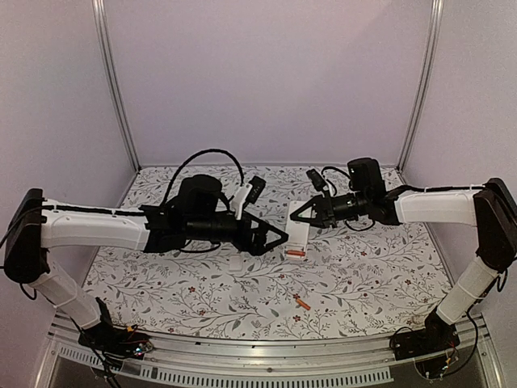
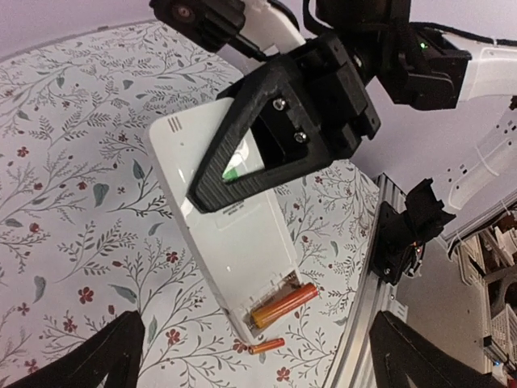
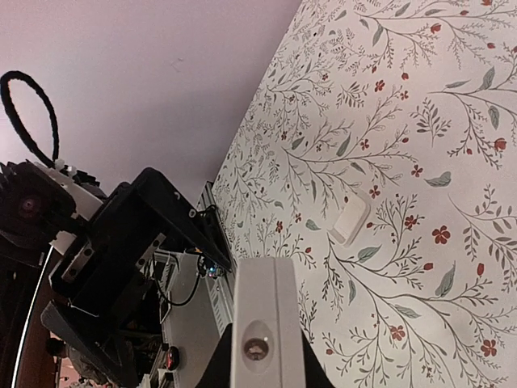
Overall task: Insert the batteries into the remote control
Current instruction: Load the battery into the battery compartment.
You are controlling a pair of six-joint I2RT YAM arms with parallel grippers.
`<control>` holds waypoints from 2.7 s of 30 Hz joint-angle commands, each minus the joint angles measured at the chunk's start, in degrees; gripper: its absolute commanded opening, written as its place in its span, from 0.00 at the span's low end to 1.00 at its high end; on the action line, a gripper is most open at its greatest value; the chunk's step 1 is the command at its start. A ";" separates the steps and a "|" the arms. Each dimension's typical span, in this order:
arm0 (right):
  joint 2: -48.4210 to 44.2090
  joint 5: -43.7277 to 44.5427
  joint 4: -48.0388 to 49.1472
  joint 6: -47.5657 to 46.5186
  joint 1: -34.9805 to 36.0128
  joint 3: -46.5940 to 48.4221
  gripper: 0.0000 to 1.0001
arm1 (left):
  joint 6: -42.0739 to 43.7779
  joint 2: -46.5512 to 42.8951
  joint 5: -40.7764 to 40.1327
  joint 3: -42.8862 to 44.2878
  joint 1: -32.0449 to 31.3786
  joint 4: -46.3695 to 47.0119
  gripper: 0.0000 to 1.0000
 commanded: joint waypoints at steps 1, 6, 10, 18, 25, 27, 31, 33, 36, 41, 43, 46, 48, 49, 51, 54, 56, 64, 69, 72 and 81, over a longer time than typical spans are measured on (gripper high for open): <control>0.32 0.75 1.56 1.31 0.19 2.17 0.00 | -11.54 4.64 6.41 -0.91 0.19 5.65 0.95; 0.55 0.95 1.57 1.89 0.17 2.28 0.00 | -14.30 7.83 6.21 0.05 -0.46 7.99 0.91; 0.76 0.95 1.57 2.00 0.25 2.28 0.00 | -14.89 9.28 6.24 0.69 -1.24 8.81 0.90; 1.20 0.86 1.57 2.27 0.28 2.37 0.00 | -14.23 11.81 7.18 3.24 -2.52 8.47 0.91; 1.29 1.04 1.57 2.32 0.26 2.28 0.00 | -13.80 13.40 8.43 4.99 -3.04 8.29 0.90; 1.29 1.04 1.59 2.25 0.26 2.35 0.00 | -13.68 14.00 8.52 5.63 -3.15 7.90 0.90; 1.29 0.96 1.51 2.25 0.30 2.27 0.00 | -13.85 14.85 8.85 6.28 -3.29 7.94 0.87; 1.29 0.95 1.51 2.29 0.28 2.19 0.00 | -13.86 15.15 9.00 6.53 -3.33 7.94 0.84; 1.21 1.06 1.49 2.29 0.30 2.19 0.00 | -14.02 15.60 9.18 7.03 -3.34 7.79 0.81; 1.20 1.01 1.49 2.17 0.25 2.19 0.00 | -14.03 16.07 9.47 7.30 -3.34 7.92 0.74; 1.19 0.93 1.53 2.17 0.25 2.19 0.00 | -13.88 16.08 9.70 7.35 -3.34 7.86 0.72; 1.21 0.95 1.55 2.17 0.30 2.19 0.00 | -13.76 16.16 9.96 7.52 -3.40 7.87 0.72; 1.20 0.86 1.55 2.17 0.25 2.19 0.00 | -13.61 16.18 10.08 7.68 -3.49 7.89 0.72; 1.21 0.86 1.55 2.16 0.25 2.19 0.00 | -13.47 16.18 10.08 7.76 -3.56 7.78 0.72; 1.21 0.86 1.57 2.16 0.25 2.27 0.00 | -13.36 16.26 10.08 7.79 -3.60 7.91 0.71; 1.19 0.86 1.56 2.21 0.26 2.28 0.00 | -13.01 16.41 10.18 8.03 -3.61 7.48 0.71; 1.14 0.86 1.57 2.25 0.26 2.28 0.00 | -12.81 16.66 10.02 8.38 -3.68 6.78 0.71; 1.38 0.95 1.55 2.25 0.25 2.37 0.00 | -11.92 16.72 9.39 8.73 -3.95 5.83 0.71; 1.55 0.95 1.49 2.25 0.25 2.37 0.00 | -11.36 16.86 9.60 8.93 -4.10 5.31 0.70; 1.56 0.86 1.56 2.25 0.33 2.45 0.00 | -10.93 16.86 9.48 9.02 -4.13 4.98 0.70; 1.66 0.79 1.57 2.33 0.26 2.63 0.00 | -10.41 16.95 9.74 9.12 -4.13 4.67 0.68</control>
